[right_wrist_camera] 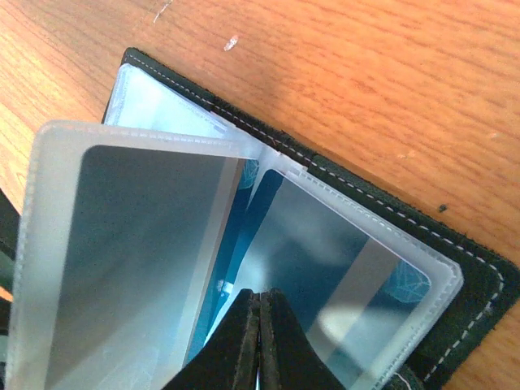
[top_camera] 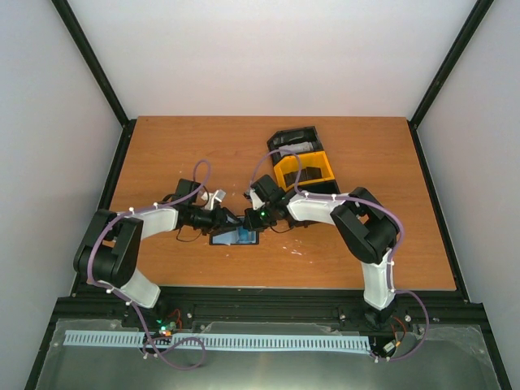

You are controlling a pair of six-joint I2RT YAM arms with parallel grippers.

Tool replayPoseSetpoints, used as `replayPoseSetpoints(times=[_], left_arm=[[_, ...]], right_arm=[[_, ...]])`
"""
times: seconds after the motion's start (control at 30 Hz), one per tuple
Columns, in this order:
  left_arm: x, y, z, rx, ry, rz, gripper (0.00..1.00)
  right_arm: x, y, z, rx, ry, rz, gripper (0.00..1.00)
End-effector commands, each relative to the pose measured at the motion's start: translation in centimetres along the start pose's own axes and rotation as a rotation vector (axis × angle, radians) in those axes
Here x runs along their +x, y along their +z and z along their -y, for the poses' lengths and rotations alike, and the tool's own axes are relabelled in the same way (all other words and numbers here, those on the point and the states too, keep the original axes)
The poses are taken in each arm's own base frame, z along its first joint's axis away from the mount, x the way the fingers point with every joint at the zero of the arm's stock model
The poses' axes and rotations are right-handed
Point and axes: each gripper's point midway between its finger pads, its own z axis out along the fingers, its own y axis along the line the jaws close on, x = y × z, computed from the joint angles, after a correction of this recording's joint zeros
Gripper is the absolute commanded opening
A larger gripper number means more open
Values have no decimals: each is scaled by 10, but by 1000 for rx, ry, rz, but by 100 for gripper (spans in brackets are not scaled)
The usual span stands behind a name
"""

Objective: Put the credit cards into the card holder
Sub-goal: Turn over the card slot at the center of the board, then move the storage box to the center of the board.

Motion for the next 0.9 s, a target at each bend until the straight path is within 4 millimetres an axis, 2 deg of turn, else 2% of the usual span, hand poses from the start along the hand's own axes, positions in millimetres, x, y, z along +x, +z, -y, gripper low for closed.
replayPoseSetpoints(times=[0.0, 0.2, 0.33, 0.5, 0.63, 0.77, 0.87], left_arm=[[-8, 1, 18, 52, 82, 3, 37], [-5, 7, 21, 74, 92, -23, 37], [-4, 11, 19, 78, 85, -36, 37], [-5, 13, 20, 83, 87, -41, 37], [-14, 9, 23, 53, 117, -4, 37], [-44, -18, 42, -64, 228, 180, 47], [-63, -43, 61, -125, 313, 323, 55]], right_arm=[[1, -4, 6, 17, 8, 6, 3], [6, 1, -2, -41, -3, -30, 3], [0, -10, 14, 38, 35, 15, 3], [-15, -64, 46, 245, 84, 177, 3], [-19, -107, 45, 319, 62, 277, 3], [-23, -155, 42, 382, 34, 379, 8], [-30, -189, 44, 411, 23, 442, 18]])
